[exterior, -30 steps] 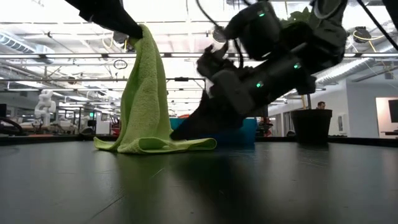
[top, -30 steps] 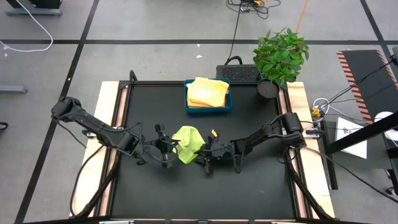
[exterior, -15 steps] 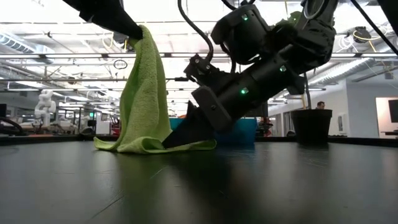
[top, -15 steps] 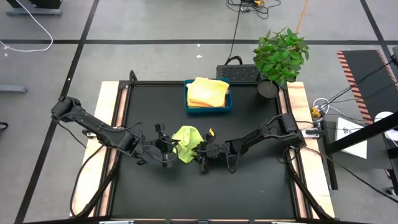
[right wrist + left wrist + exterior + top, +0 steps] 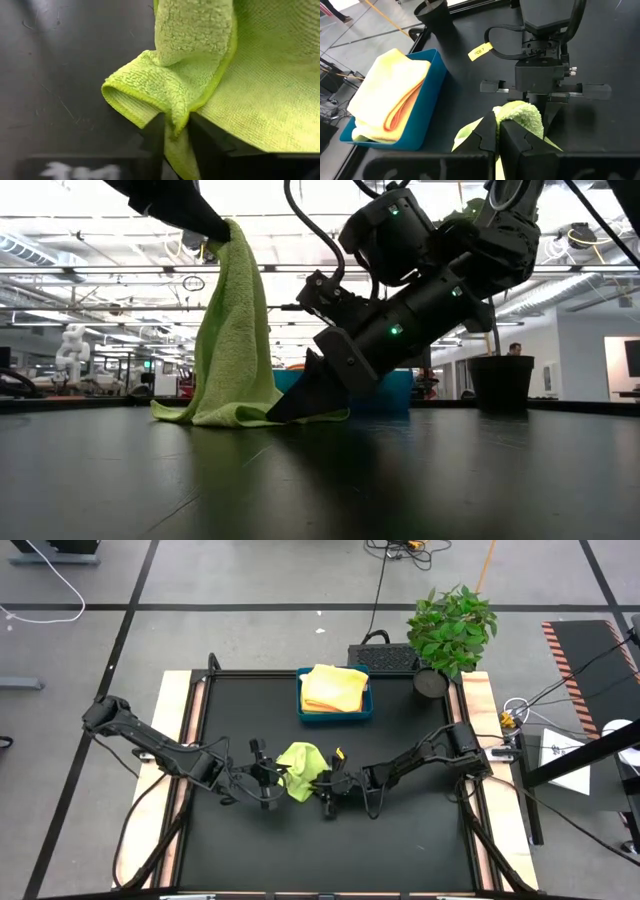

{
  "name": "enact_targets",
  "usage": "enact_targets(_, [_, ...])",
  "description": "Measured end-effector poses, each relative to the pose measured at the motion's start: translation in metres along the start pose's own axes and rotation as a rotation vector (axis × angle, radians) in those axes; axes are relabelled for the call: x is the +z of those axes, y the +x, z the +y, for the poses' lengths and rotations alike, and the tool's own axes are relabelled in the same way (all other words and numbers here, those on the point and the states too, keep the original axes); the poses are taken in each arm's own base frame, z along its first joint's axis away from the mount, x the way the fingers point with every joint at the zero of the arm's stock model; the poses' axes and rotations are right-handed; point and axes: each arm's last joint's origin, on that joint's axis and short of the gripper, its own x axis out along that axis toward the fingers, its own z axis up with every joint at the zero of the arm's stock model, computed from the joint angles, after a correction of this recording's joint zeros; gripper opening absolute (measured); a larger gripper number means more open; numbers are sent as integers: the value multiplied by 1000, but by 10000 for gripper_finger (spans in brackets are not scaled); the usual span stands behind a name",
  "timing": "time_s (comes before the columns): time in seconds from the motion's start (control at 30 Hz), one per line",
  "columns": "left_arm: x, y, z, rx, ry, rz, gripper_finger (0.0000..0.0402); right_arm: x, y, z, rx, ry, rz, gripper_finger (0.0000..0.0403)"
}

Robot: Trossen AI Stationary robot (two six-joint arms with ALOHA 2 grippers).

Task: Fold microfiber towels
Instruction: Fold the green microfiber towel

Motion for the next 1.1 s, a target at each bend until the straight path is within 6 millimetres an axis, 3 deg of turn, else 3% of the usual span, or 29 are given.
enact_targets(0.1, [0,0,0,-1,1,0,7,1,0,-1,0,-7,-4,25])
enact_targets(0.17, [0,0,0,-3,1,1,4,1,0,-1,1,-9,-4,8])
enact_targets(0.43, [0,0,0,-6,0,1,8,2,0,-1,8,6,-22,39])
enact_targets(0.67, [0,0,0,-8,-1,2,13,12,0,0,130,45,-105,40])
enact_targets(1.1, [0,0,-1,-22,-4,4,14,12,1,-5,203,127,-89,40])
